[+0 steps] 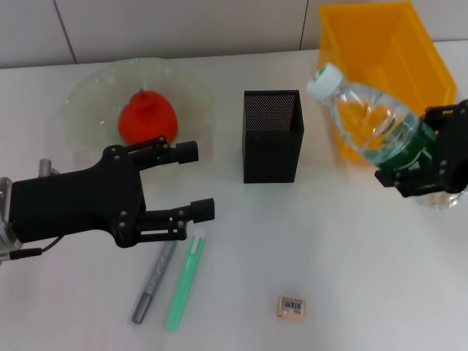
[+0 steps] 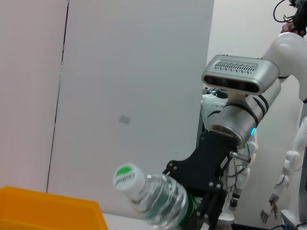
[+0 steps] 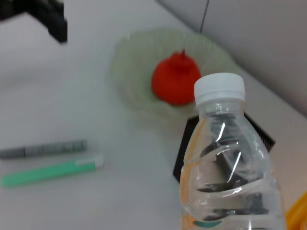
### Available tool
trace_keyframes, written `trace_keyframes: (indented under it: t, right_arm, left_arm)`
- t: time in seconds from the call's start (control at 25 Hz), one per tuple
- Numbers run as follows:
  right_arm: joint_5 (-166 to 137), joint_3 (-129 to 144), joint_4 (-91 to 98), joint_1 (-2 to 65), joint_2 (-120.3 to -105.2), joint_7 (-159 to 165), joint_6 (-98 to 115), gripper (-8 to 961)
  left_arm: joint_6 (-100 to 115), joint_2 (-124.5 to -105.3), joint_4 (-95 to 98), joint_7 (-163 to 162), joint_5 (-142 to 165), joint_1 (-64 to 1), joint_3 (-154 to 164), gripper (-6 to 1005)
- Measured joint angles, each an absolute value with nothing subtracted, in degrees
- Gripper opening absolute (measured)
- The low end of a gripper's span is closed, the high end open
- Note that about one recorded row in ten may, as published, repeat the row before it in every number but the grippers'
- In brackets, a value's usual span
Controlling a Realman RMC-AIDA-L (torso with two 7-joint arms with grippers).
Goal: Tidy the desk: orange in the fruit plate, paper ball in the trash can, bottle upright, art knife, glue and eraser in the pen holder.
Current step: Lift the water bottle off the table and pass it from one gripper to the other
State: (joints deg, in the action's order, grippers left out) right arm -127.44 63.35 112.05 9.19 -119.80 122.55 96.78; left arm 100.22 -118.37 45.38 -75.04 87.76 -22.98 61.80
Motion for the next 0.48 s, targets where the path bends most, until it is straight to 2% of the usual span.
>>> trace_keyframes:
  t: [0.48]
  right_arm:
    - [-105.8, 54.2, 98.8, 6.3, -119.6, 110.4, 95.3, 767]
  left_arm:
    - [100.2, -118.49, 44.9, -74.5, 85.8, -23.1, 61.5, 789]
